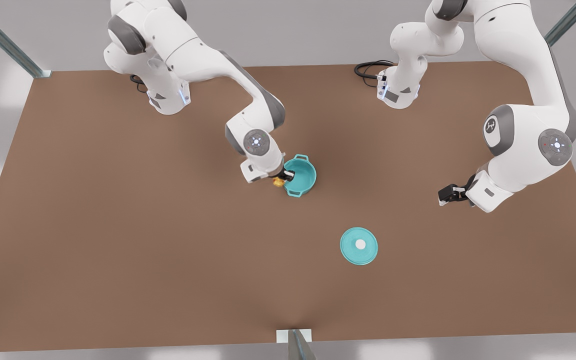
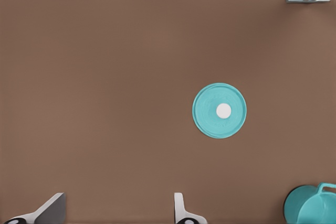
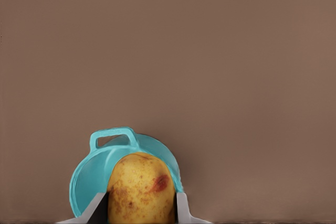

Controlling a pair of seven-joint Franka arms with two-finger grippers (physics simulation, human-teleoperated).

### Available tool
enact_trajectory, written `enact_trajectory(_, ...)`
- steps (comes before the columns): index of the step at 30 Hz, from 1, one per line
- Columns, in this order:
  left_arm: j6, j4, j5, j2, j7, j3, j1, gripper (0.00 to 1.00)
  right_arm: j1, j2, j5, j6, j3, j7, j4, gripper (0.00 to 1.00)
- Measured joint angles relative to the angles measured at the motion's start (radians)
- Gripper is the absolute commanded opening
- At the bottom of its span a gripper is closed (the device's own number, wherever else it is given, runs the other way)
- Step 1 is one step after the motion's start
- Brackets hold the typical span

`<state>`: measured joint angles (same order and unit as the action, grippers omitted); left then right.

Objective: Open the pot lid and put the potato into the pot

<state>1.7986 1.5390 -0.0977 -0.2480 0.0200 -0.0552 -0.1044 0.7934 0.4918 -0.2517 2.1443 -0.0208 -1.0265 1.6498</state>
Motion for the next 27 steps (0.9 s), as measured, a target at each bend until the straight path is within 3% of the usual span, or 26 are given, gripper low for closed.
enact_trajectory(6, 0.001, -0.001, 0.0, 0.0, 0.014, 0.0, 0.001, 1.0, 0.054, 0.074, -0.015, -0.006, -0.001, -0.082, -0.066, 0.53)
enact_trajectory(12, 0.0, -0.004, 0.002, 0.0, 0.022, 0.0, -0.002, 1.0, 0.157, 0.165, -0.045, -0.003, -0.098, -0.148, -0.124, 0.53)
enact_trajectory(13, 0.001, -0.006, 0.003, 0.0, 0.022, 0.0, -0.003, 1.0, 0.16, 0.167, -0.047, -0.003, -0.101, -0.157, -0.129, 0.96)
enact_trajectory(14, 0.001, -0.007, 0.003, 0.0, 0.022, 0.0, -0.004, 1.0, 0.161, 0.168, -0.049, -0.004, -0.102, -0.165, -0.131, 1.0)
enact_trajectory(19, 0.003, -0.007, 0.002, 0.0, 0.022, 0.0, -0.001, 1.0, 0.162, 0.138, -0.052, -0.014, -0.147, -0.199, -0.138, 1.0)
enact_trajectory(22, 0.004, -0.008, 0.001, 0.0, 0.023, 0.0, -0.001, 1.0, -0.029, -0.049, 0.0, -0.134, -0.29, -0.162, -0.135, 1.0)
enact_trajectory(25, 0.004, -0.011, 0.0, -0.009, 0.023, -0.001, 0.003, 1.0, -0.353, -0.153, 0.124, -0.278, -0.321, -0.02, -0.133, 1.0)
enact_trajectory(27, 0.004, -0.012, -0.001, -0.011, 0.023, -0.001, 0.002, 1.0, -0.439, -0.167, 0.172, -0.34, -0.322, 0.08, -0.13, 1.0)
